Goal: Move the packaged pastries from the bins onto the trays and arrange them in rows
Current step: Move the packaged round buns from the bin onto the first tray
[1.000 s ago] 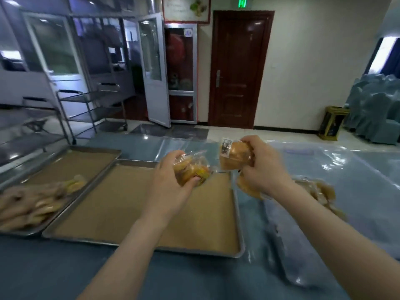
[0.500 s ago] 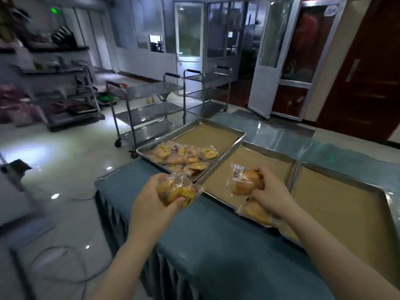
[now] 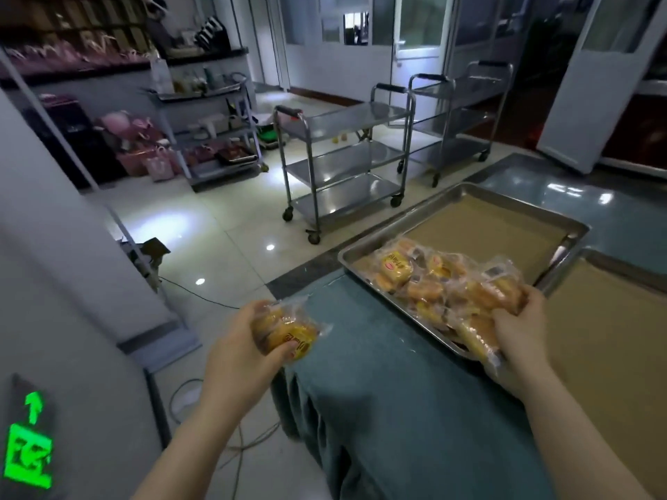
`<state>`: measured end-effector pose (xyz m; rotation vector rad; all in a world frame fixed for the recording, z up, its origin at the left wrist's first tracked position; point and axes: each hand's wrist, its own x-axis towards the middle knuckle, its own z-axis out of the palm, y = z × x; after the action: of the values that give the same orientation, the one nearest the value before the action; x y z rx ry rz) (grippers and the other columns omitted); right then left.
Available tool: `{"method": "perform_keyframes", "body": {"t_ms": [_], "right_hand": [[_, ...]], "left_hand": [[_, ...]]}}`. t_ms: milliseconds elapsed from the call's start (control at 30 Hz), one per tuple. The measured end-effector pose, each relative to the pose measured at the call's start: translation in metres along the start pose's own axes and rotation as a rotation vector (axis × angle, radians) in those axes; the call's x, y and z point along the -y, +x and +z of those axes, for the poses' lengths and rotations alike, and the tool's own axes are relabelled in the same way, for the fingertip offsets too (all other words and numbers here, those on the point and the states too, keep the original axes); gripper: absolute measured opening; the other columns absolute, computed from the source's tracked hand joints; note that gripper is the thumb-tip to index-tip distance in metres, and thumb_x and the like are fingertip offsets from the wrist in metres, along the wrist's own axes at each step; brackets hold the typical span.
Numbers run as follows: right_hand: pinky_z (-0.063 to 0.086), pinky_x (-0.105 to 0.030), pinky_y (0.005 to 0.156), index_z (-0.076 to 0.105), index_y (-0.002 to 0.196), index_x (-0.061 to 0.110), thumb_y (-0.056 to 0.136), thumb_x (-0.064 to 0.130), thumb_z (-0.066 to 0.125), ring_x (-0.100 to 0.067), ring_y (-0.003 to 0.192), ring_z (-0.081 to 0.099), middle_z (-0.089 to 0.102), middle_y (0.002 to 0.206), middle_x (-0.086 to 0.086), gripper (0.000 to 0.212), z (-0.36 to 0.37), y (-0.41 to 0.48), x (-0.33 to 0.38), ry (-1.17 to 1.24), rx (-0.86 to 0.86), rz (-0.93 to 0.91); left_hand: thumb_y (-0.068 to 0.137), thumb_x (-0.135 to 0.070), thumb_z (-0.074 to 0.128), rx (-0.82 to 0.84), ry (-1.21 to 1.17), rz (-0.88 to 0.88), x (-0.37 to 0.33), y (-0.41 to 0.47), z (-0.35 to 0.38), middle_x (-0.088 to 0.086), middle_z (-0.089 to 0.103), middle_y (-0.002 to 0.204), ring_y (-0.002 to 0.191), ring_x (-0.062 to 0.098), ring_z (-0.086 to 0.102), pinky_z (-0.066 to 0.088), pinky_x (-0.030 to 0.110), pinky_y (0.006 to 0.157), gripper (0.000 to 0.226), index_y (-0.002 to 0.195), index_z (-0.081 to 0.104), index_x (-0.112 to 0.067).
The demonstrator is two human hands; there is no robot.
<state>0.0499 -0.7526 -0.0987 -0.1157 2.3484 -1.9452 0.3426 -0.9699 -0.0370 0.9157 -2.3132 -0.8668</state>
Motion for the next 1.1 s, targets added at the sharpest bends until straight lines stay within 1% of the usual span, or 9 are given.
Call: {"method": "perform_keyframes", "body": {"t_ms": [167,233,300,367,500,633,767,900,1100], "right_hand": [[0.043,-0.020,0.064,0.033,0.130,0.038,0.080,0.004,0.054,-0.013,0.095,0.059,0.057,0.113,0.009,0.064,0.061,0.057,-0.009,-0.014,-0.168,-0.055],[0.052,-0.035,0.078,0.025,0.140,0.040,0.085,0.016,0.063,-0.024,0.117,0.052,0.043,0.139,-0.001,0.071,0.078,0.077,-0.011,-0.135,-0.069,-0.023],[0.033,-0.058,0.106,0.017,0.147,0.036,0.085,0.040,0.064,-0.035,0.138,0.025,0.018,0.155,-0.005,0.078,0.088,0.085,-0.020,-0.539,0.066,0.020],[0.011,-0.060,0.113,0.004,0.150,0.029,0.083,0.057,0.058,-0.035,0.144,0.000,0.001,0.159,-0.008,0.090,0.093,0.080,-0.027,-0.852,0.061,-0.024],[0.002,-0.055,0.114,-0.014,0.147,0.043,0.086,0.061,0.046,-0.025,0.145,-0.013,-0.012,0.160,-0.002,0.088,0.099,0.056,-0.038,-0.908,0.001,-0.252],[0.008,-0.053,0.116,0.000,0.151,0.037,0.091,0.054,0.047,-0.023,0.146,-0.009,-0.008,0.160,-0.001,0.078,0.095,0.046,-0.042,-0.976,-0.002,-0.142],[0.004,-0.037,0.113,0.016,0.151,0.029,0.093,0.050,0.045,-0.020,0.146,0.006,0.008,0.159,0.003,0.068,0.101,0.036,-0.029,-0.935,-0.089,-0.099],[0.021,-0.039,0.112,0.037,0.144,0.018,0.089,0.031,0.063,-0.030,0.141,0.025,0.031,0.152,-0.011,0.063,0.108,0.023,-0.020,-0.933,-0.207,-0.102],[0.019,-0.039,0.115,0.032,0.144,0.023,0.096,0.032,0.049,-0.023,0.145,0.014,0.017,0.158,-0.005,0.051,0.090,0.031,-0.012,-1.099,-0.156,-0.029]], "left_hand": [[0.068,-0.033,0.080,0.081,0.035,0.013,0.017,0.085,0.011,-0.015,0.061,0.102,0.089,0.000,0.060,0.045,0.016,0.068,0.060,0.116,0.045,-0.039],[0.067,-0.031,0.081,0.089,-0.008,0.008,0.023,0.112,0.022,-0.017,0.061,0.096,0.083,-0.006,0.059,0.045,0.015,0.066,0.057,0.104,0.042,-0.049],[0.066,-0.031,0.082,0.139,-0.028,-0.002,0.029,0.134,0.037,-0.016,0.062,0.096,0.084,-0.003,0.060,0.050,0.021,0.069,0.058,0.107,0.042,-0.046],[0.066,-0.030,0.082,0.209,-0.026,0.011,0.032,0.156,0.056,-0.014,0.063,0.097,0.084,-0.001,0.061,0.049,0.021,0.069,0.060,0.111,0.045,-0.039],[0.066,-0.027,0.083,0.330,-0.118,0.062,0.030,0.204,0.099,-0.012,0.062,0.101,0.091,0.010,0.063,0.054,0.040,0.078,0.059,0.112,0.048,-0.035],[0.065,-0.037,0.080,0.455,-0.165,0.199,0.014,0.242,0.141,-0.024,0.058,0.098,0.092,-0.001,0.058,0.046,0.020,0.072,0.057,0.109,0.044,-0.043],[0.063,-0.046,0.079,0.622,-0.218,0.294,-0.005,0.270,0.178,-0.030,0.054,0.097,0.086,-0.007,0.055,0.045,0.022,0.072,0.064,0.115,0.042,-0.042],[0.061,-0.056,0.074,0.713,-0.244,0.294,-0.016,0.286,0.220,-0.030,0.051,0.093,0.080,-0.005,0.052,0.037,0.015,0.063,0.065,0.112,0.038,-0.039],[0.066,-0.055,0.072,0.825,-0.148,0.334,-0.025,0.283,0.283,-0.002,0.047,0.137,0.119,0.014,0.048,0.043,0.036,0.094,0.091,0.138,0.028,-0.022]]}}
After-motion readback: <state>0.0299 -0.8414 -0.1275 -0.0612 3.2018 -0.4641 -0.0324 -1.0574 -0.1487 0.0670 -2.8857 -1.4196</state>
